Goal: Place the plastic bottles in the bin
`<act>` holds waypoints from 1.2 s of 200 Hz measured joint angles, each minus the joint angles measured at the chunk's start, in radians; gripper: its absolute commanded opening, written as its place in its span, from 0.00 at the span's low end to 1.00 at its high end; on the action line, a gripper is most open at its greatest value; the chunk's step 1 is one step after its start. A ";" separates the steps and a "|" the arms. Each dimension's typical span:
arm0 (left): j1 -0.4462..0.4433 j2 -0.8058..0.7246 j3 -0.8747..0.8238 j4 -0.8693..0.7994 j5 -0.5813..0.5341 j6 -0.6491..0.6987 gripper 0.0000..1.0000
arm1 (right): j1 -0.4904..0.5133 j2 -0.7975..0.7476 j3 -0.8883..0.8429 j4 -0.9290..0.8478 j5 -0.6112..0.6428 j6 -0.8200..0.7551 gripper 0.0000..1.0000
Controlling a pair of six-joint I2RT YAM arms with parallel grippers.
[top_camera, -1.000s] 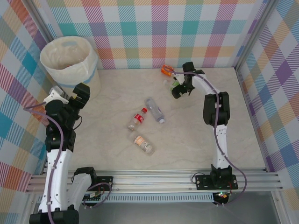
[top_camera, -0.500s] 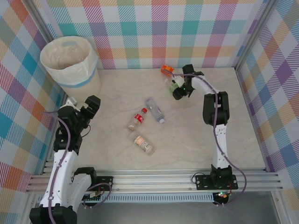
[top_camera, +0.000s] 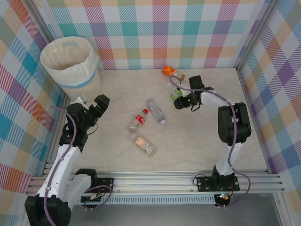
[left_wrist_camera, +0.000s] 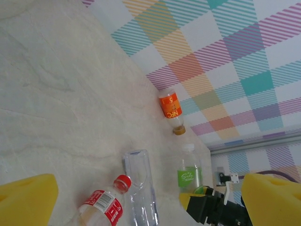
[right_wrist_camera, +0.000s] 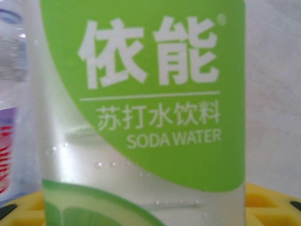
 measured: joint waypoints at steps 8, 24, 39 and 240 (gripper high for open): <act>-0.017 0.021 0.006 0.004 0.000 0.000 1.00 | 0.015 -0.040 -0.045 0.021 -0.005 0.014 0.51; -0.060 0.073 0.023 0.023 0.000 0.001 1.00 | 0.054 -0.118 -0.127 0.056 0.002 0.039 0.51; -0.102 0.121 0.040 0.043 0.002 0.004 1.00 | 0.091 -0.187 -0.192 0.075 0.012 0.062 0.50; -0.335 0.512 0.314 0.117 0.061 0.036 0.72 | 0.391 -0.358 -0.400 0.423 -0.153 0.220 0.52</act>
